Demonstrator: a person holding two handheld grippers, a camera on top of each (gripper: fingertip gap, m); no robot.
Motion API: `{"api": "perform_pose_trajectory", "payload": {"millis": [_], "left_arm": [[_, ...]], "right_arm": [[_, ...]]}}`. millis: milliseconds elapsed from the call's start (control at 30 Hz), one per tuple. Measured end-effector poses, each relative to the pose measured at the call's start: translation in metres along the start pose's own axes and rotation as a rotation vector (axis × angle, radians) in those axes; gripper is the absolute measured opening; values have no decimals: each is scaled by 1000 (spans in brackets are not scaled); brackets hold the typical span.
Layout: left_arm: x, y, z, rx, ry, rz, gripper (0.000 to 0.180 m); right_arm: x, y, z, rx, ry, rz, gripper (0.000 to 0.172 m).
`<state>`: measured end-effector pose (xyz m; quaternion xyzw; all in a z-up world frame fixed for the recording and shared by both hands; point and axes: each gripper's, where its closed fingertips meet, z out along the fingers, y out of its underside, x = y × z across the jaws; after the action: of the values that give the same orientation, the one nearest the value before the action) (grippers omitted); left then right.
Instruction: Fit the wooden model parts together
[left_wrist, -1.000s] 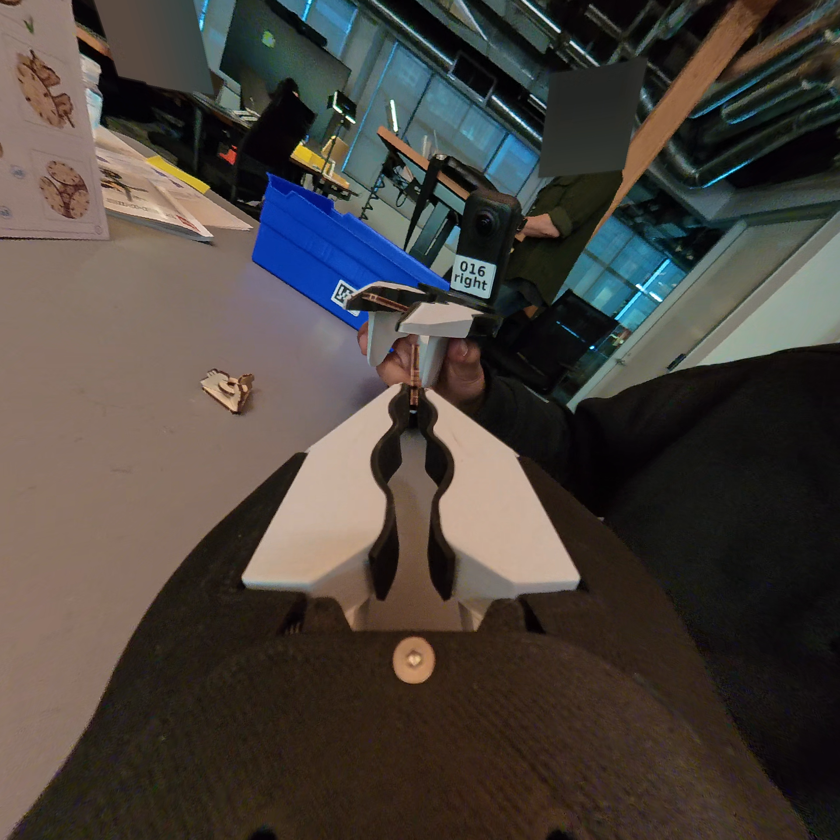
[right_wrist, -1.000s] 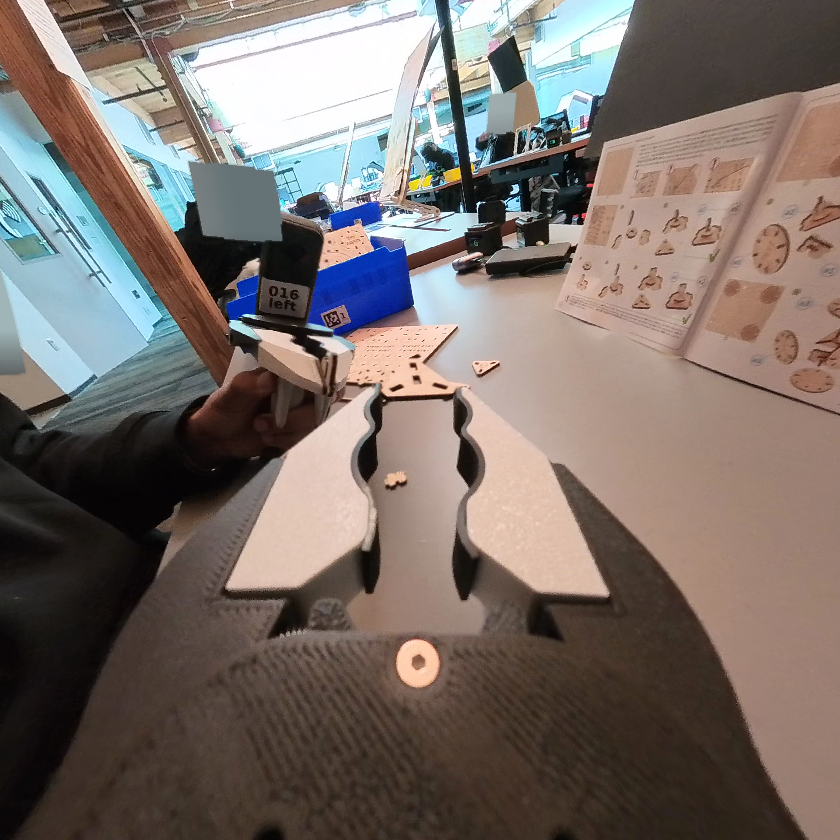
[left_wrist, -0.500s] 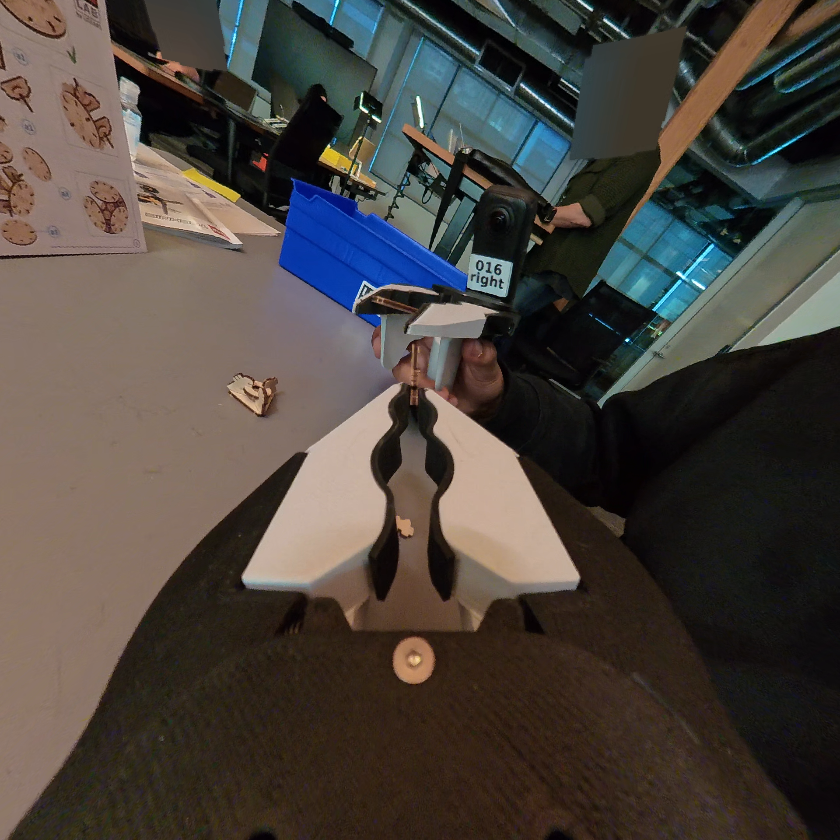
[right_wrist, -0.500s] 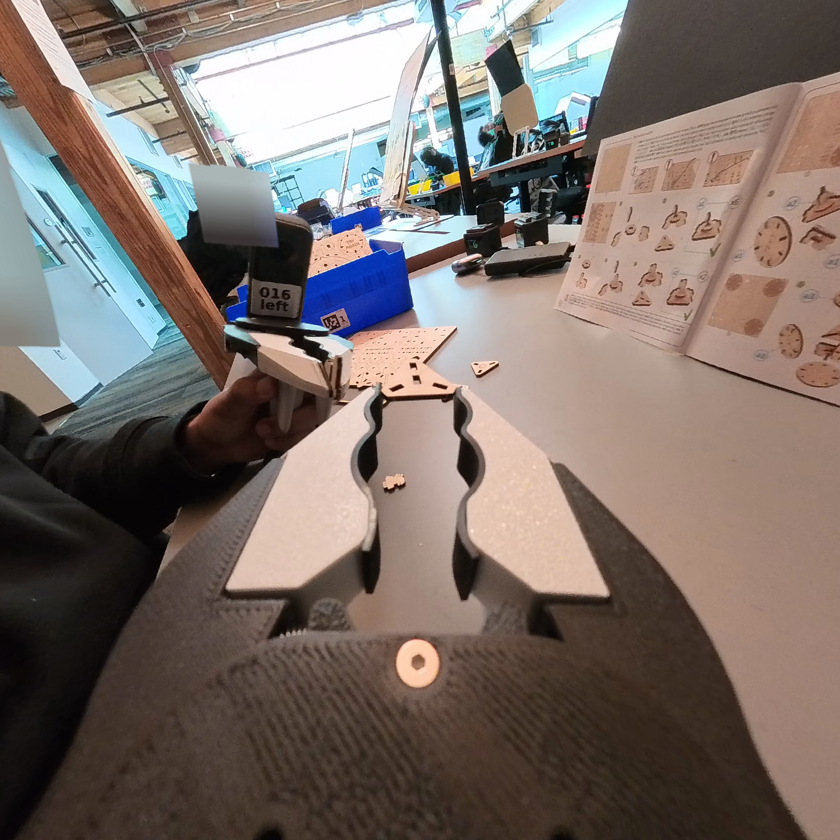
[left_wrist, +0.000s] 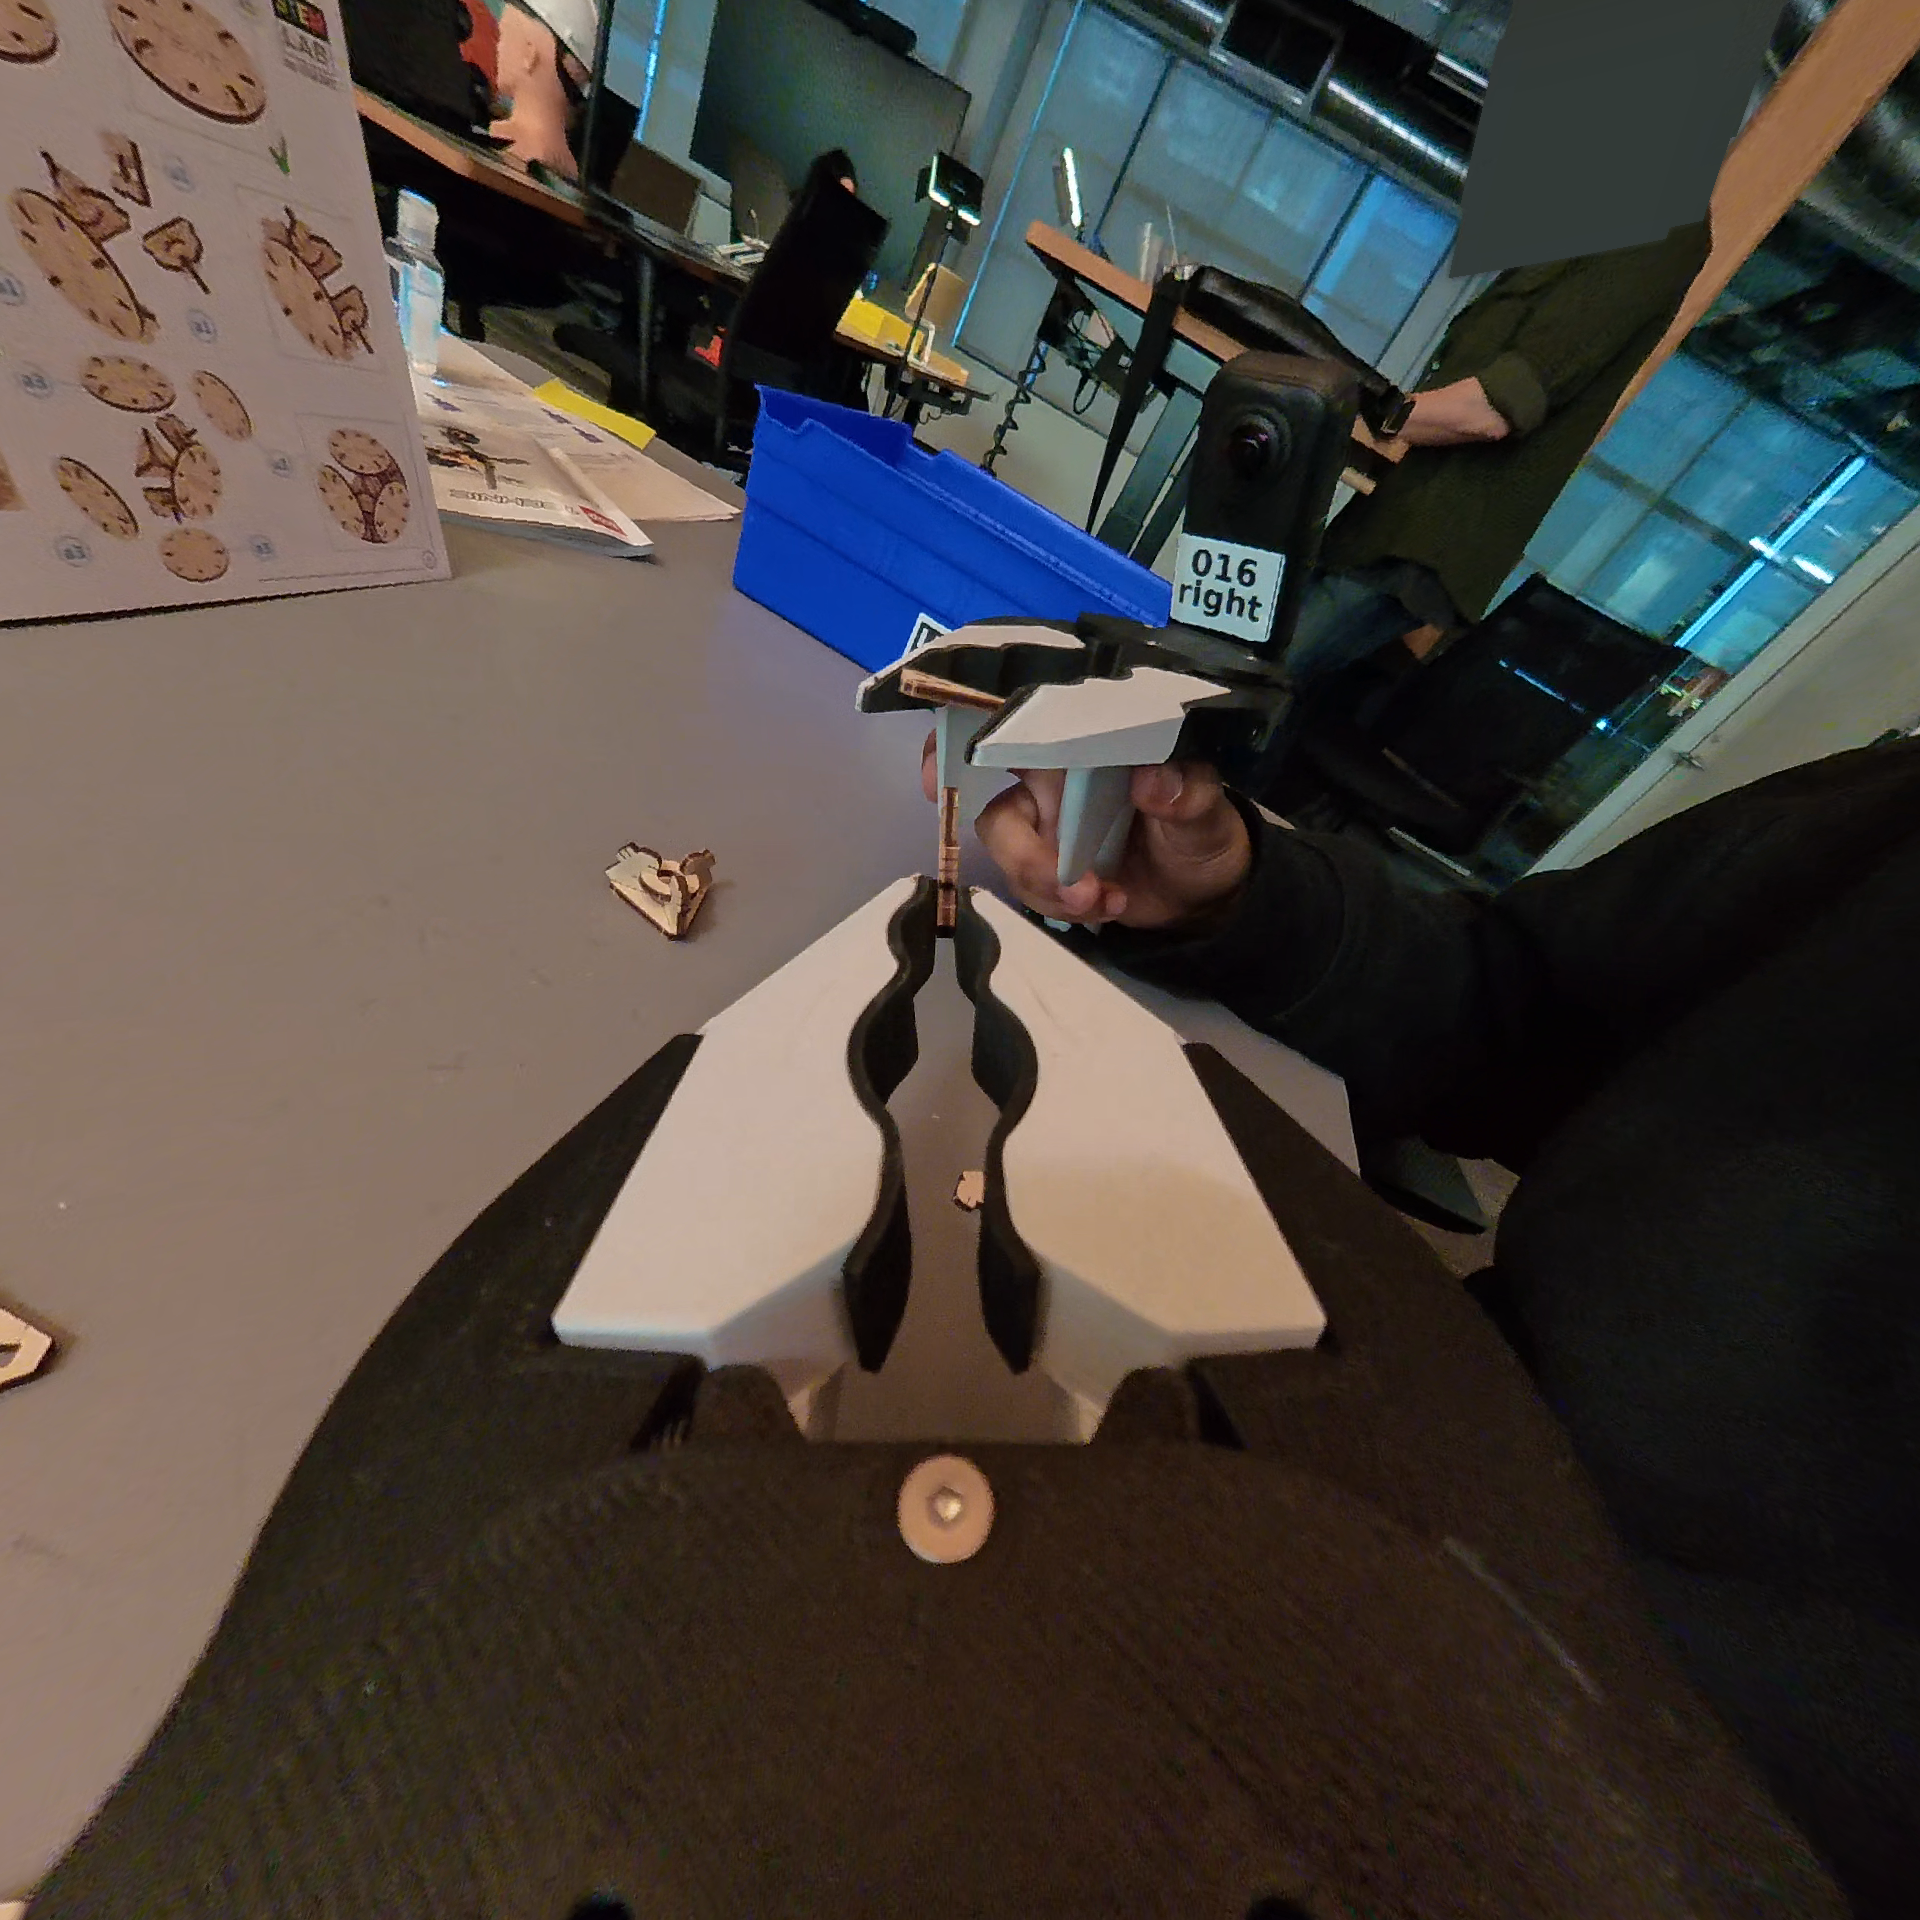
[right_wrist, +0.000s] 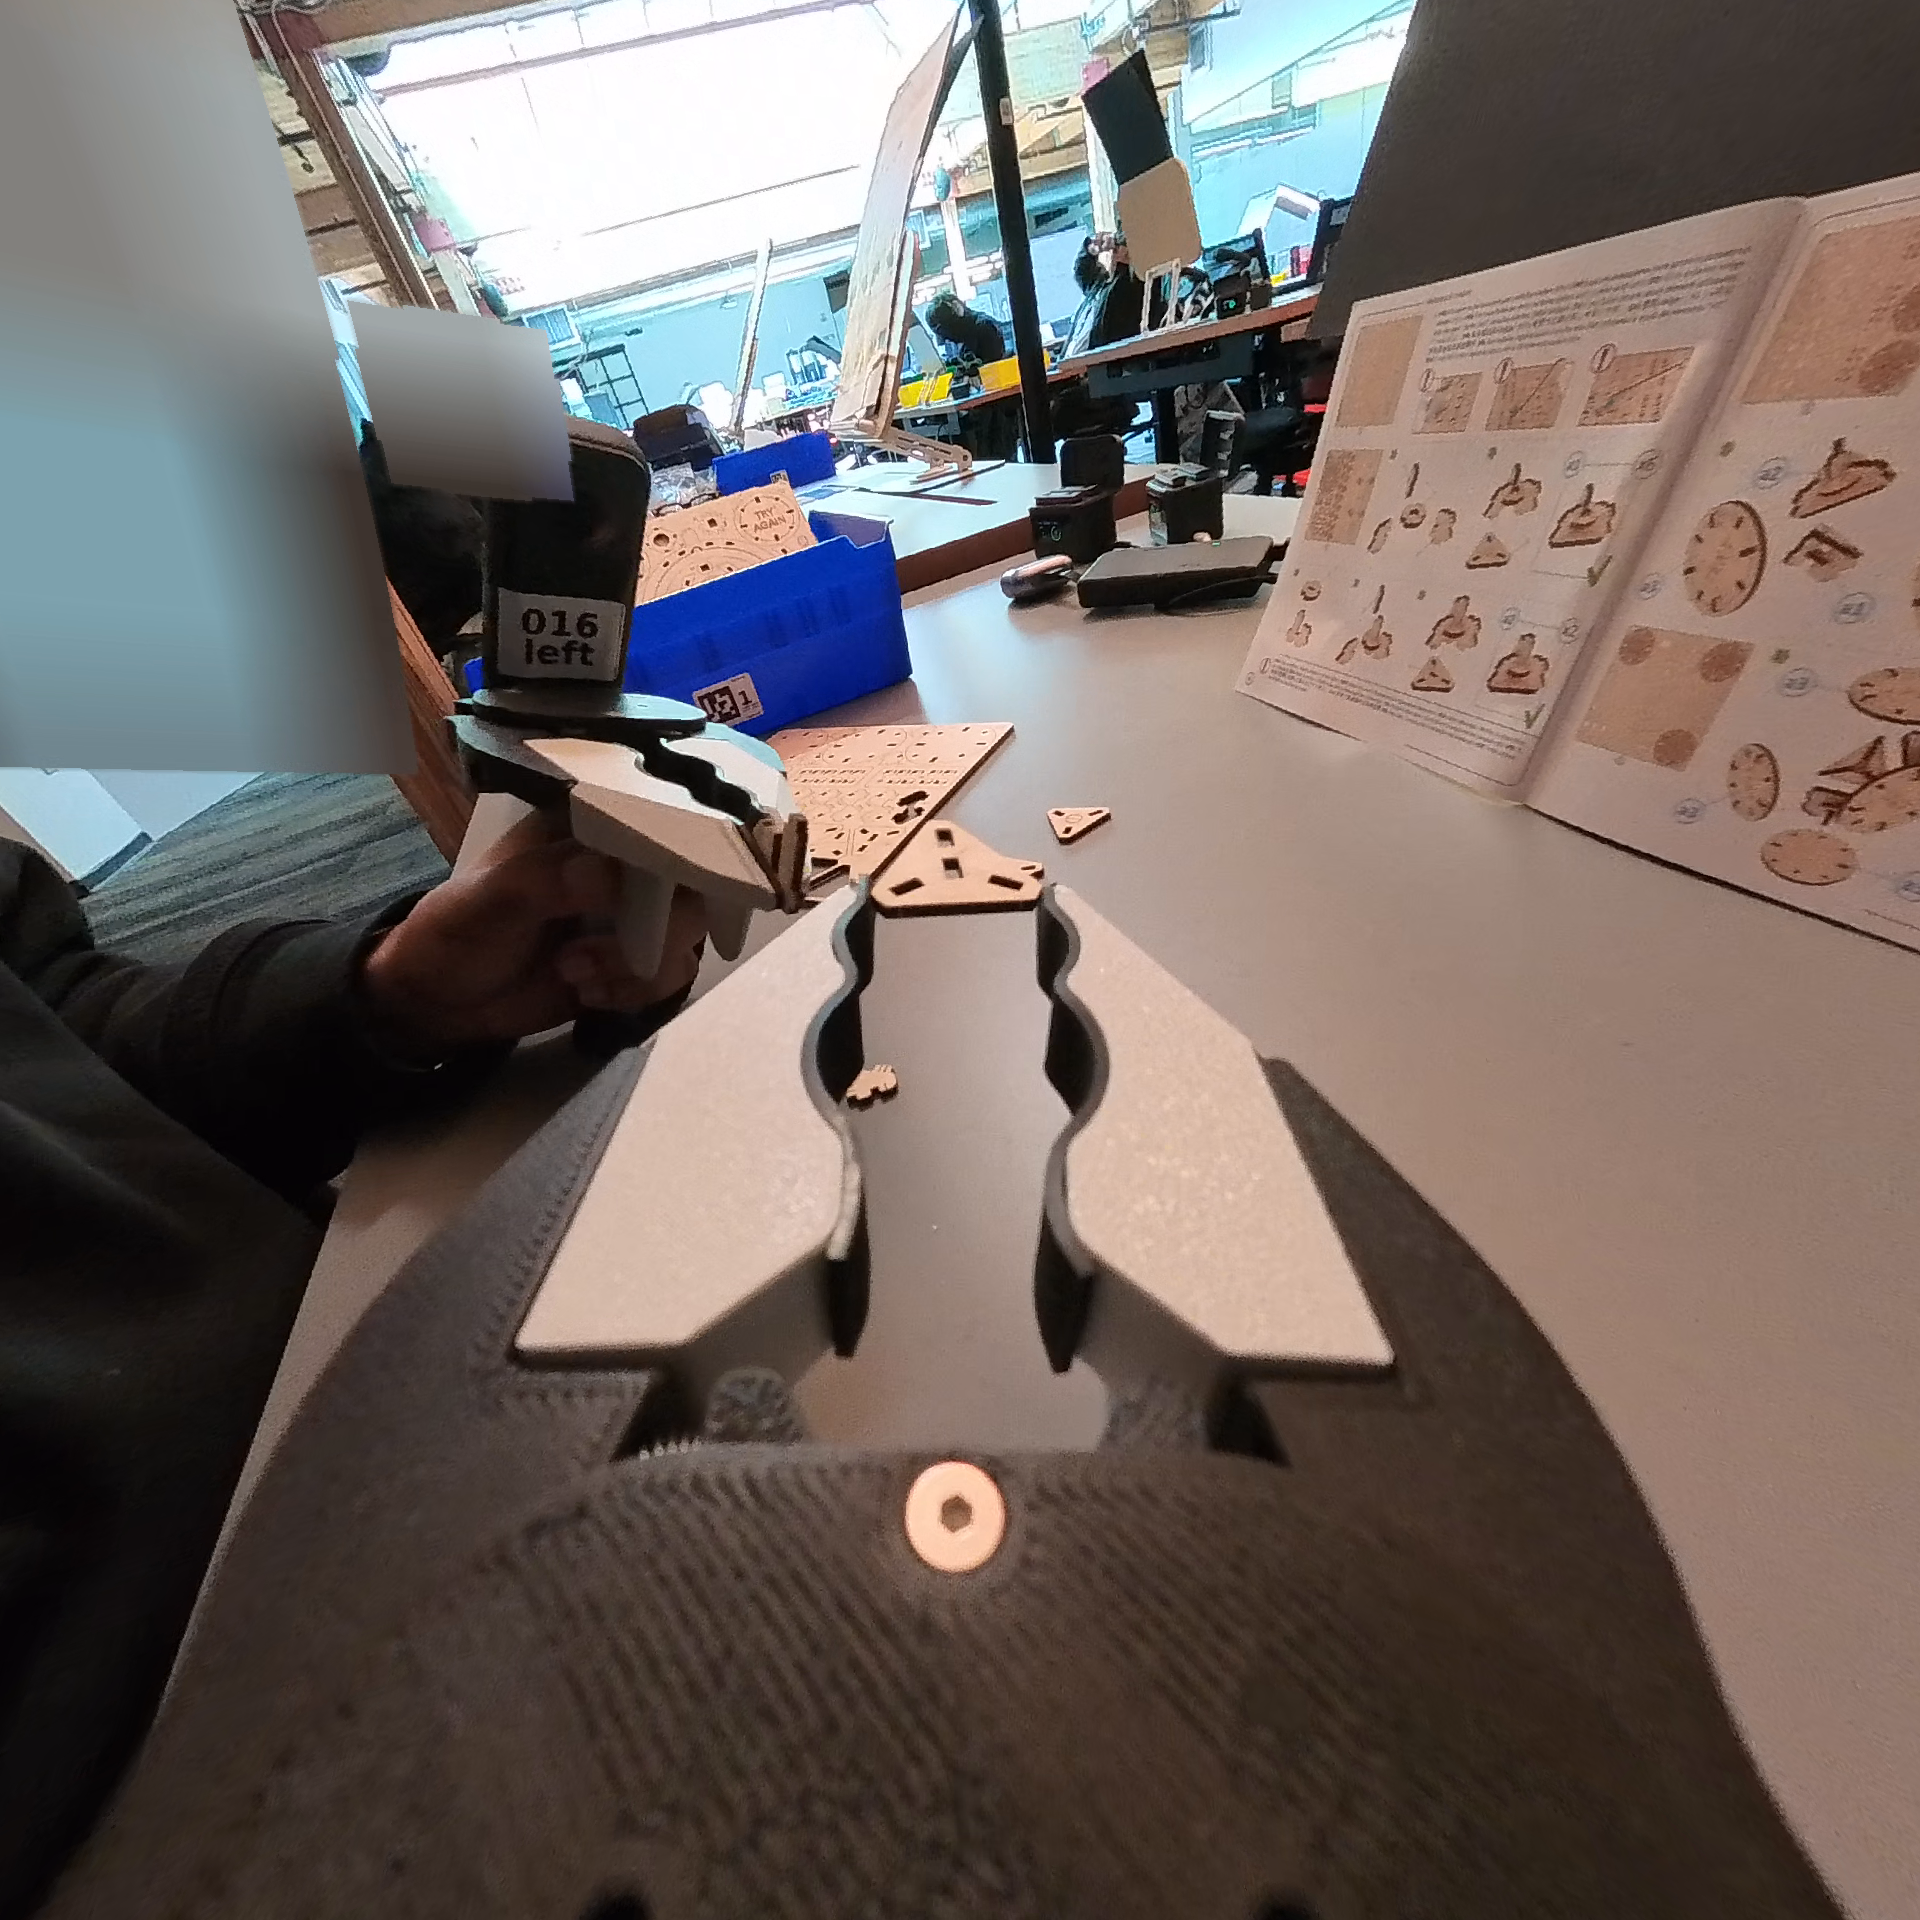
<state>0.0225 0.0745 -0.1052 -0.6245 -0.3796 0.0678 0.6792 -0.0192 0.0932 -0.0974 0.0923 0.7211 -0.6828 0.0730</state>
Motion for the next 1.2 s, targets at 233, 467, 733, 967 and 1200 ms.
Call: {"api": "perform_pose_trajectory", "payload": {"millis": [233,467,733,967,1200], "left_arm": [[0,4,3,-26,-13,22,0],[-3,4,2,-22,-23,9,0],[-3,4,2,-21,-23,5,0],[-5,4,2,-20,-25,-5,0],[-6,3,1,-10,-18,-29,0]], "right_arm": [[2,0,-1,0,7,10,30],[0,4,2,-21,14,6,30],[-1,7,5,-44,31,-13,30],[-1,7,6,-41,34,10,30],[-5,10,9,-56,34,-8,30]]}}
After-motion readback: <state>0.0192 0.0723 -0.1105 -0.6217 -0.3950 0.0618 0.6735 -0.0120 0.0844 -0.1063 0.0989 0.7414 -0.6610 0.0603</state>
